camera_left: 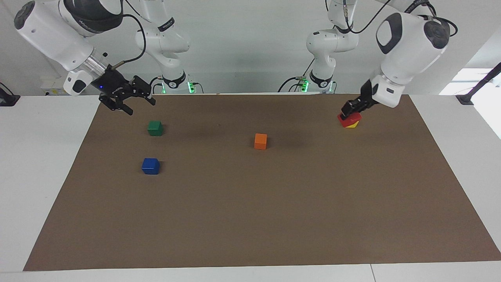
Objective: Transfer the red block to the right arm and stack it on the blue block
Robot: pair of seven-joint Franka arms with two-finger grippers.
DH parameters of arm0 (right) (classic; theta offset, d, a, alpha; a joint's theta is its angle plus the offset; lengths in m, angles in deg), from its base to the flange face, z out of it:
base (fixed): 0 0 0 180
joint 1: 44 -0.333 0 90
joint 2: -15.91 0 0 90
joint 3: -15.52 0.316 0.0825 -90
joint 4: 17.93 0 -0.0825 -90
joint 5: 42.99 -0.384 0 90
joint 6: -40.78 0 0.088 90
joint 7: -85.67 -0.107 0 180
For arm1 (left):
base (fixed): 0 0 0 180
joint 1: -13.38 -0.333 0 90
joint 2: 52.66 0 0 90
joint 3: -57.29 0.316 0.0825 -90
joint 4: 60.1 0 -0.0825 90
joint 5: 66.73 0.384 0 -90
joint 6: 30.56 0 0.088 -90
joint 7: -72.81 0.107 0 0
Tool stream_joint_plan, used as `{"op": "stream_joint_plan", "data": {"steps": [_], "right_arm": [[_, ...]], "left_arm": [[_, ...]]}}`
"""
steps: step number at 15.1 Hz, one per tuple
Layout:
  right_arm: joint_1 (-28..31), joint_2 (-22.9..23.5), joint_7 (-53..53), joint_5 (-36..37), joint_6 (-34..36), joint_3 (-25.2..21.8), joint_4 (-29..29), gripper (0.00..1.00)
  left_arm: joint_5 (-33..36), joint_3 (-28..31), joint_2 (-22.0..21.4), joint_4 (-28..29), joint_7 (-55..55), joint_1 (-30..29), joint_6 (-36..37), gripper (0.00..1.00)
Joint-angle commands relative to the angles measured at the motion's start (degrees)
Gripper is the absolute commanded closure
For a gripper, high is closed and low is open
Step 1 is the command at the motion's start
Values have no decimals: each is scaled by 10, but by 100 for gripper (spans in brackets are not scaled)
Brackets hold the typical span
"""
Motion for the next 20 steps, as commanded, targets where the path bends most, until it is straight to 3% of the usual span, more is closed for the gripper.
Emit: {"op": "stream_joint_plan", "data": {"steps": [1, 5, 8, 11, 14, 16, 20], "right_arm": [[30, -24, 70, -121, -21, 2, 79, 0], [61, -21, 185, -299, -2, 1, 165, 0], [63, -22, 234, -411, 34, 1, 218, 0], [59, -15, 285, -521, 81, 1, 276, 0], [41, -12, 311, -591, 133, 2, 314, 0], [12, 0, 341, -650, 155, 2, 346, 0], [-21, 104, 440, -674, 268, 2, 354, 0]], "left_arm": [[-45, 7, -11, 9, -163, 68, 2, 100], [-111, -4, -25, 10, -326, 130, -5, 100], [-248, -3, -27, 27, -419, 124, -84, 100], [-326, -5, -44, 76, -511, 132, -195, 100], [-330, -9, -71, 139, -614, 207, -300, 100], [-330, -9, -73, 152, -667, 267, -372, 100], [-330, -11, -72, 159, -716, 337, -446, 100]]}}
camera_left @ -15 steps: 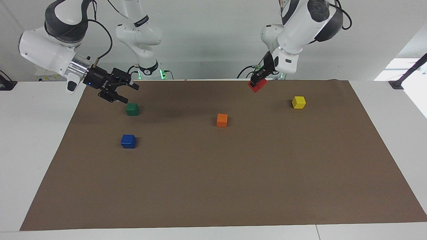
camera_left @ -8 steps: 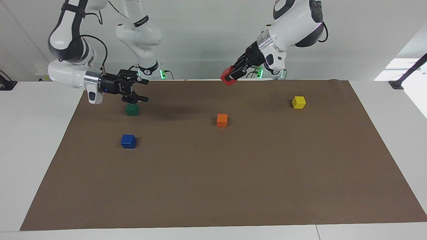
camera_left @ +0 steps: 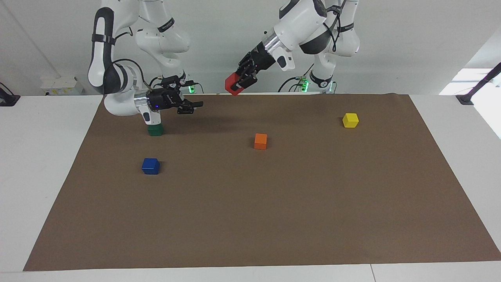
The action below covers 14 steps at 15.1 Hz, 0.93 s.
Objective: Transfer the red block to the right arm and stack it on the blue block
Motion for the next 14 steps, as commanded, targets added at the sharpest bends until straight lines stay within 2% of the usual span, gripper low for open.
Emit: {"op": "stream_joint_plan", "data": {"steps": [1, 3, 10, 14], "right_arm": [[-13, 70, 58, -19, 74, 0, 5, 0], [-44, 99, 92, -40, 112, 1, 5, 0], [-81, 96, 102, -61, 139, 2, 11, 0], [-123, 101, 134, -109, 146, 1, 12, 0]], "left_arm": [[-14, 8, -18, 31, -19, 42, -59, 100], [-14, 8, -19, 47, -23, 51, -99, 100], [-14, 8, -10, 74, -24, 68, -127, 100], [-14, 8, 4, 82, -24, 95, -159, 100]]}}
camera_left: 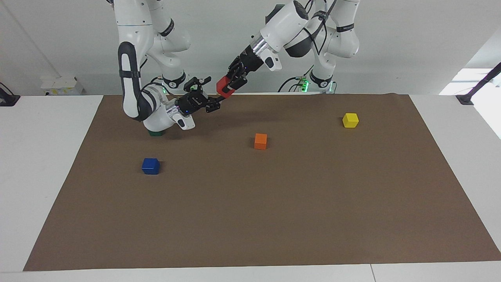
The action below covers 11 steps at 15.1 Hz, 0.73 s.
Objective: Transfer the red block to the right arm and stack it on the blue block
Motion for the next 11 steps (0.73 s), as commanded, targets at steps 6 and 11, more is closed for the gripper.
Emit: {"op": "stream_joint_plan", "data": {"steps": [6, 11], "right_arm": [[-20, -2, 27, -25, 4, -1, 5, 0], [-21, 3, 41, -25, -27, -1, 3, 100]], "left_arm": [[-13, 8, 10, 12, -18, 36, -42, 100], [-13, 8, 9, 13, -18, 33, -39, 100]]}}
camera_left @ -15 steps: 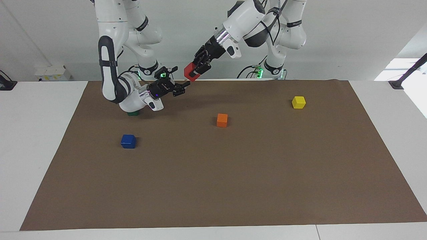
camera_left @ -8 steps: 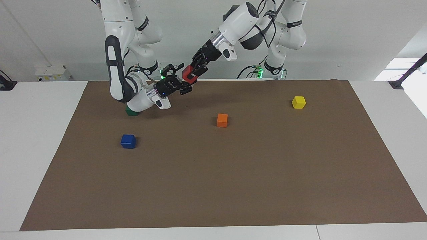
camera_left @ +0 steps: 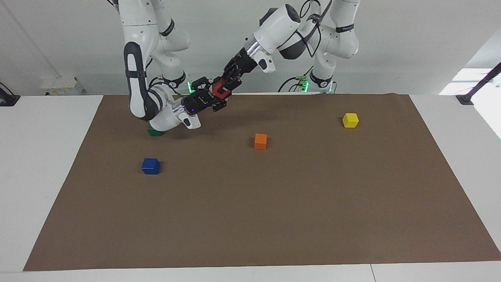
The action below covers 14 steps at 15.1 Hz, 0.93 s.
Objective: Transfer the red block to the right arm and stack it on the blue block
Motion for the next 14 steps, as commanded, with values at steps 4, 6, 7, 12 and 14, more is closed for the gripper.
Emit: {"op": "stream_joint_plan", "data": {"steps": [4, 6, 7, 12, 14], "right_arm": [[3, 1, 28, -7, -21, 0, 3, 100], [3, 0, 28, -6, -21, 0, 2, 100], [3, 1, 29, -6, -21, 0, 1, 100], [3, 1, 33, -6, -25, 0, 0, 100], [3, 1, 33, -6, -25, 0, -1, 100]], "left_arm": [[-14, 7, -11, 8, -9, 4, -6, 100], [-13, 7, -11, 8, -8, 5, -5, 100], [-13, 8, -11, 6, -9, 4, -6, 57], [-12, 11, -46, 2, -7, -41, 29, 0], [-10, 12, -59, -9, -5, -91, 98, 0]]}}
